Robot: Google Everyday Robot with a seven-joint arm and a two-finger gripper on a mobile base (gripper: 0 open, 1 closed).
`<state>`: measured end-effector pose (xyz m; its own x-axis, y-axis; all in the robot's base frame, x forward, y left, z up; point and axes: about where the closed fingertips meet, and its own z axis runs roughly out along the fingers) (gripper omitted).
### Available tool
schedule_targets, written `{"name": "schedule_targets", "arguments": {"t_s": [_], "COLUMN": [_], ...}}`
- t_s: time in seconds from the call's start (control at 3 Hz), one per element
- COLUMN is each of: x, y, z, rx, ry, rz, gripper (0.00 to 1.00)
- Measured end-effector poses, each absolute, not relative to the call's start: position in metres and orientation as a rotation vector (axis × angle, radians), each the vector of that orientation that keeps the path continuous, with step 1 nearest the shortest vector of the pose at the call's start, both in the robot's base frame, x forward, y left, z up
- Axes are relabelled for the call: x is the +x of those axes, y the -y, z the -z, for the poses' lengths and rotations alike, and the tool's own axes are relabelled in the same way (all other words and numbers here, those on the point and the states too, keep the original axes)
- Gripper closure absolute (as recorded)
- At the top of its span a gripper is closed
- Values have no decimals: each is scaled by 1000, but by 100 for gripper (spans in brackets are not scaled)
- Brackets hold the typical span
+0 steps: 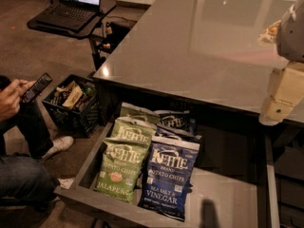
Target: Pick blue chip bag from top drawer and place on counter
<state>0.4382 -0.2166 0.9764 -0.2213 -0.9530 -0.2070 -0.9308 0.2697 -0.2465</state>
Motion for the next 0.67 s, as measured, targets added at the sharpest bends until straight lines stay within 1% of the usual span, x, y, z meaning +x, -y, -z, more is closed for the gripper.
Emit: {"name": "schedule_targets", "arguments": {"t_s": [0.33, 0.67], "x": [438, 428], "y": [217, 209], "z": [-976, -967], "rx": [-1724, -1720], "ry": [-2231, -2273], "rz": [99, 169], "gripper": [0, 0]}}
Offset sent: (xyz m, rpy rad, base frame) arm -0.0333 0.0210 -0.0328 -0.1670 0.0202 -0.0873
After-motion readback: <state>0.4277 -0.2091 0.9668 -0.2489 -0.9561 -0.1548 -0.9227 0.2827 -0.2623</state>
